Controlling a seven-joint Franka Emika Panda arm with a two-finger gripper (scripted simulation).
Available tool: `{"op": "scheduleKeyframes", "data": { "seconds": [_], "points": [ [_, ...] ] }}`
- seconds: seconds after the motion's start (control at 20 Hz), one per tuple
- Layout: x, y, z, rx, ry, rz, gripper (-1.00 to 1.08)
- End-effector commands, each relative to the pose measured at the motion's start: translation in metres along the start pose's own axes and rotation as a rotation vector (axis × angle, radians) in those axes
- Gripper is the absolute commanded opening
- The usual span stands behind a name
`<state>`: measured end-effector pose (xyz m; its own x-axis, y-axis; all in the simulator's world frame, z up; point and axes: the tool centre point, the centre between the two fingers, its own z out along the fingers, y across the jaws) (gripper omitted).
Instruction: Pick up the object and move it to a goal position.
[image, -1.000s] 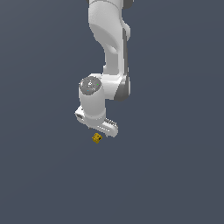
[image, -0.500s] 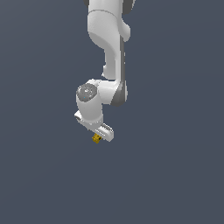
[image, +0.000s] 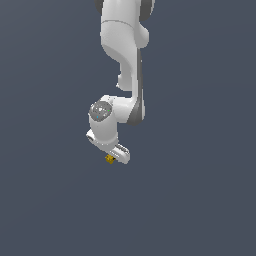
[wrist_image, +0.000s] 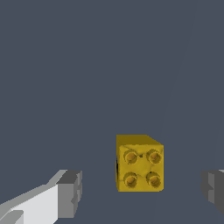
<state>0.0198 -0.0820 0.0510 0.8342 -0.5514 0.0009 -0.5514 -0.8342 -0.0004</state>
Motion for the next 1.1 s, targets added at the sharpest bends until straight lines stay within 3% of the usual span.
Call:
{"op": "scheduleKeyframes", "data": {
  "seconds": [0.0,0.35,0.4,1.05],
  "points": [
    [-0.001,0.001,0.014,-0.001,-0.001,0.002,1.00],
    [0.000,0.000,0.029,0.000,-0.001,0.003,1.00],
    [0.000,0.000,0.029,0.000,-0.001,0.003,-1.00],
    [0.000,0.001,0.027,0.000,-0.001,0.003,-1.00]
  ]
}}
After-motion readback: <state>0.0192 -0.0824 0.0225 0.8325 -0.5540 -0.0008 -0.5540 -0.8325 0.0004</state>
